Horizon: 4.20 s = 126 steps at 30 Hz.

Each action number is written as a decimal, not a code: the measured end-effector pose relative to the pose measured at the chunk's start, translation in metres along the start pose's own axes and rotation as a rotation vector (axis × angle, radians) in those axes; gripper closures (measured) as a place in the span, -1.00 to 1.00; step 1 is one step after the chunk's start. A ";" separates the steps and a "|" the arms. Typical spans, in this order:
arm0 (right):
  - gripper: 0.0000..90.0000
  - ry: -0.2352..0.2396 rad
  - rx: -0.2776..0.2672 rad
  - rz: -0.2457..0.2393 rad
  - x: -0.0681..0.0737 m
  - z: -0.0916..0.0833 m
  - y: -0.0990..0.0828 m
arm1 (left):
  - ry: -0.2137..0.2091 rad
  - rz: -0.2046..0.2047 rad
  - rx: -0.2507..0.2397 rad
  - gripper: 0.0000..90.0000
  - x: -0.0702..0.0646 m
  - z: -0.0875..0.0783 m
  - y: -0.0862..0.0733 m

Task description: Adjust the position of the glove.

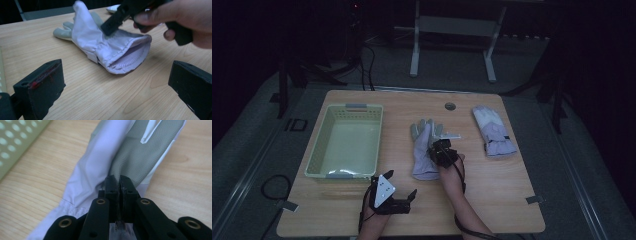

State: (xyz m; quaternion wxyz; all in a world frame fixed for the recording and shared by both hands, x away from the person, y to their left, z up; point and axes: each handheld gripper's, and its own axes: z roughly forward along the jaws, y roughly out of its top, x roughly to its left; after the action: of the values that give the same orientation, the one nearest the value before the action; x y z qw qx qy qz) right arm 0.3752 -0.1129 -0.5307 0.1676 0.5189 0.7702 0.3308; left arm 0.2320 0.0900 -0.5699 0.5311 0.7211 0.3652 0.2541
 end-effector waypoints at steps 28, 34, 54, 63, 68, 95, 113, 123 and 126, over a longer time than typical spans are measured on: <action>-0.17 0.036 -0.015 -0.023 -0.026 -0.028 0.000 | -0.003 0.002 0.001 -0.99 0.000 0.000 0.000; -0.24 0.010 -0.059 -0.035 -0.054 -0.049 0.012 | -0.001 0.000 0.001 -1.00 0.000 0.000 0.000; -0.11 -0.169 -0.047 -0.042 -0.186 -0.067 0.040 | 0.000 -0.003 0.000 -1.00 0.000 0.000 0.000; -0.05 -0.164 -0.023 0.014 -0.241 -0.071 0.049 | 0.002 -0.002 0.001 -0.99 0.000 0.000 0.000; -0.03 -0.143 0.000 0.041 -0.254 -0.062 0.054 | 0.000 -0.005 -0.001 -0.99 0.000 0.000 0.000; 0.63 -0.113 0.201 0.032 -0.254 -0.001 0.040 | -0.005 0.007 0.003 -0.99 -0.001 0.000 0.000; 0.78 -0.192 0.053 0.116 -0.214 -0.078 0.040 | 0.003 0.004 0.003 -1.00 -0.001 0.000 0.000; 0.78 -0.143 -0.034 0.085 -0.172 -0.118 0.018 | 0.004 0.011 0.001 -1.00 -0.002 0.000 0.000; 0.78 -0.121 -0.030 0.107 -0.162 -0.120 0.004 | 0.004 0.015 0.004 -0.99 -0.002 0.000 0.000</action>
State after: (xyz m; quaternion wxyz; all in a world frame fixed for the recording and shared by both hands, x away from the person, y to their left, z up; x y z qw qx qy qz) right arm 0.3713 -0.2996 -0.4546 0.2037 0.5760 0.7246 0.3188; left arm 0.2309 0.0885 -0.5698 0.5270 0.7245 0.3614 0.2585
